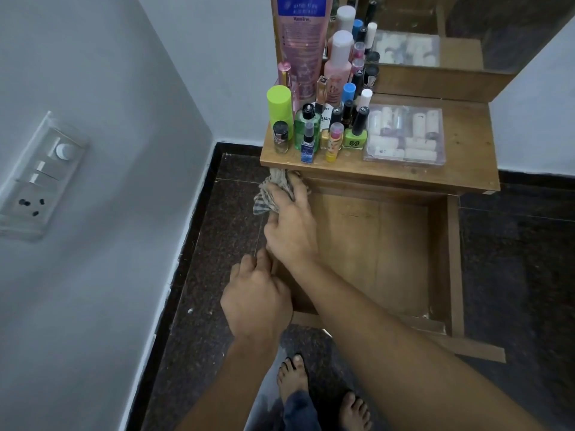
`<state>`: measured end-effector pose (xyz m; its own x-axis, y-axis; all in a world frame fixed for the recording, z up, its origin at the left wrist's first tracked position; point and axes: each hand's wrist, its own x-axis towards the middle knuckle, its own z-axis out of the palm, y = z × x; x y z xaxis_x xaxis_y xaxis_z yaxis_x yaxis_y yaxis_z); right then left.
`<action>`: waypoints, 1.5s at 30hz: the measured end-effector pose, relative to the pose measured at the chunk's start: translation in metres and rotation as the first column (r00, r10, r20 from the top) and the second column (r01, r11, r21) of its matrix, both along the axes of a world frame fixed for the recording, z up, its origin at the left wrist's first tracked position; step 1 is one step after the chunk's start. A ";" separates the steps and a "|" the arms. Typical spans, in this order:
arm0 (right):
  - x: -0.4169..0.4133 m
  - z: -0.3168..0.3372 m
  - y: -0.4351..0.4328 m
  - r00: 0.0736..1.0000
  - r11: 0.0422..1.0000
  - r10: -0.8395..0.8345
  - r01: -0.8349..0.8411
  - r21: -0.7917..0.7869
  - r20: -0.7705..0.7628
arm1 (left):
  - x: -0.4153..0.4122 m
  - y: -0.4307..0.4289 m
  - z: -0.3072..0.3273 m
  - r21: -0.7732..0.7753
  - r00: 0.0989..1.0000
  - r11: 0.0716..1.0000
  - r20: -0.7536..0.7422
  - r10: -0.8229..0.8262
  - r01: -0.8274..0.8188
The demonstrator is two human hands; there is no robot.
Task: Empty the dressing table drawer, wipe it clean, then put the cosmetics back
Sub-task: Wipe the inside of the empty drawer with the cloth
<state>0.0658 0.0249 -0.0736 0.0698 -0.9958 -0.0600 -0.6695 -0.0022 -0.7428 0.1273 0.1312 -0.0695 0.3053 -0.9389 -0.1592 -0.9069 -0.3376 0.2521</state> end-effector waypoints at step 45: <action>-0.218 0.080 0.006 -0.085 0.587 0.746 -0.386 0.712 -0.661 | -0.009 0.005 0.017 -0.098 1.000 0.995 0.000 0.029 -0.029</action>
<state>-0.1523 0.0308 0.0061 0.3233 -0.5510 -0.7694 -0.6243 -0.7352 0.2641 0.1181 0.1360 -0.0523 0.3327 -0.9407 -0.0667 -0.8976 -0.3376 0.2836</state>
